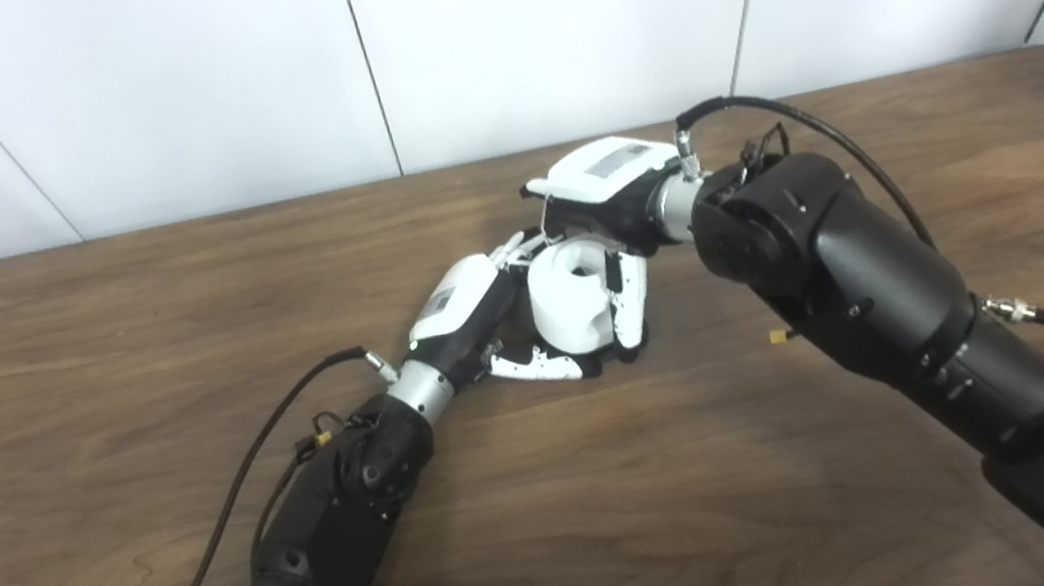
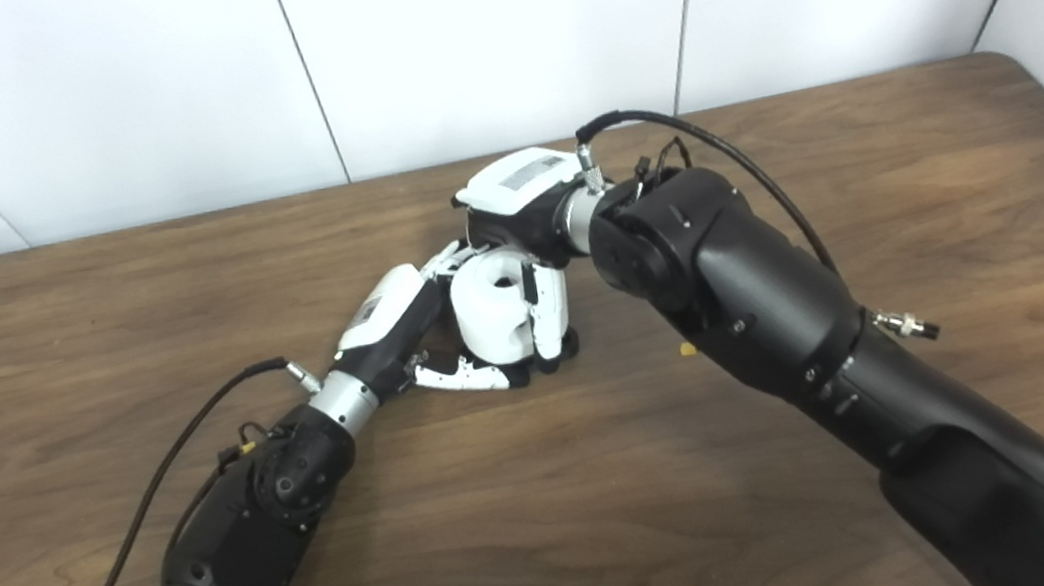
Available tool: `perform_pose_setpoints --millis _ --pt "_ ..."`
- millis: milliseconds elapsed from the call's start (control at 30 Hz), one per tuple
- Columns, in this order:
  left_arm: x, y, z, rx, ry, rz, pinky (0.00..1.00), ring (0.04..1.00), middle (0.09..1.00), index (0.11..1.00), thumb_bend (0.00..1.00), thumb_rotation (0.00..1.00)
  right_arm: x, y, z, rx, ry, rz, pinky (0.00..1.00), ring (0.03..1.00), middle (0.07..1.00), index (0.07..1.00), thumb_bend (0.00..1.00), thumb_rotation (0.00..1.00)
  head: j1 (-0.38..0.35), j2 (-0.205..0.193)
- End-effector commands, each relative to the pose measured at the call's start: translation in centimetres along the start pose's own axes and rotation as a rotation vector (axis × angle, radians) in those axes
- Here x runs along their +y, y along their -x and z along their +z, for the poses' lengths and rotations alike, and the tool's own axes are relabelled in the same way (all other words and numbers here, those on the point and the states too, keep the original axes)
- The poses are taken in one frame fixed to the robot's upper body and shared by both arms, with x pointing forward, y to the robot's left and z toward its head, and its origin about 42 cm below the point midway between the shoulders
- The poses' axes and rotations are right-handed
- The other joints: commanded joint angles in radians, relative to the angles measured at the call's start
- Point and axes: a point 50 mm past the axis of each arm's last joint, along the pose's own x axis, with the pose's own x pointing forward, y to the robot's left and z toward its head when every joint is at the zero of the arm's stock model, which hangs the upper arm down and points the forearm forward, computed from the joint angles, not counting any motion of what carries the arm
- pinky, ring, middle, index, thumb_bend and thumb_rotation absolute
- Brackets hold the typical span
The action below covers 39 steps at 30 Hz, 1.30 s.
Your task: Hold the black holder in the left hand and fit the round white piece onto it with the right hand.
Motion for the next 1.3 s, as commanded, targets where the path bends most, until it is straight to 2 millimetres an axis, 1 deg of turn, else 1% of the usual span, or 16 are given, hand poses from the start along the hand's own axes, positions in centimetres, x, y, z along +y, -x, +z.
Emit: perform_pose_setpoints --millis 0,333,667,800,967,1033,1100,1267 --pt "-4.1 2.6 -2.1 0.121 0.031 -0.177 0.94 1.000 0.939 0.481 0.52 0.06 0.1 0.2 -0.4 0.013 0.020 0.009 0.66 0.861 1.000 1.000 0.98 0.24 -0.001 0.000" --pt "-4.1 2.6 -2.3 0.123 0.036 -0.176 0.95 1.000 0.939 0.481 0.52 0.06 -0.3 0.2 -0.6 0.004 0.000 -0.040 0.66 0.828 0.980 1.000 0.94 0.22 -0.005 -0.004" --pt "-4.2 2.6 -2.4 0.124 0.034 -0.173 0.95 1.000 0.934 0.481 0.52 0.06 -2.9 0.3 -1.4 -0.003 -0.053 -0.053 0.69 0.863 0.997 1.000 0.92 0.20 -0.005 -0.005" --pt "-4.2 2.6 -2.4 0.126 0.034 -0.173 0.96 1.000 0.931 0.481 0.52 0.06 -3.8 0.4 -1.6 -0.003 -0.047 -0.048 0.70 0.884 0.994 1.000 0.93 0.20 -0.004 -0.003" --pt "-4.2 2.6 -2.4 0.122 0.039 -0.173 0.96 1.000 0.931 0.481 0.52 0.06 -3.9 0.5 -1.6 0.004 -0.048 -0.041 0.71 0.887 0.993 1.000 0.94 0.19 -0.004 -0.003" --pt "-4.2 2.6 -2.4 0.124 0.040 -0.174 0.94 1.000 0.931 0.481 0.52 0.06 -3.8 0.5 -1.6 0.006 -0.053 -0.039 0.71 0.887 0.991 1.000 0.94 0.19 -0.002 -0.001" --pt "-4.1 2.6 -2.4 0.127 0.040 -0.176 0.96 1.000 0.934 0.481 0.52 0.06 -3.8 0.5 -1.6 0.007 -0.054 -0.037 0.72 0.889 0.992 1.000 0.94 0.19 -0.002 0.000" --pt "-4.1 2.6 -2.4 0.124 0.035 -0.174 0.95 1.000 0.936 0.481 0.52 0.06 -3.8 0.6 -1.6 0.007 -0.061 -0.044 0.73 0.887 0.992 1.000 0.93 0.19 -0.001 0.001"
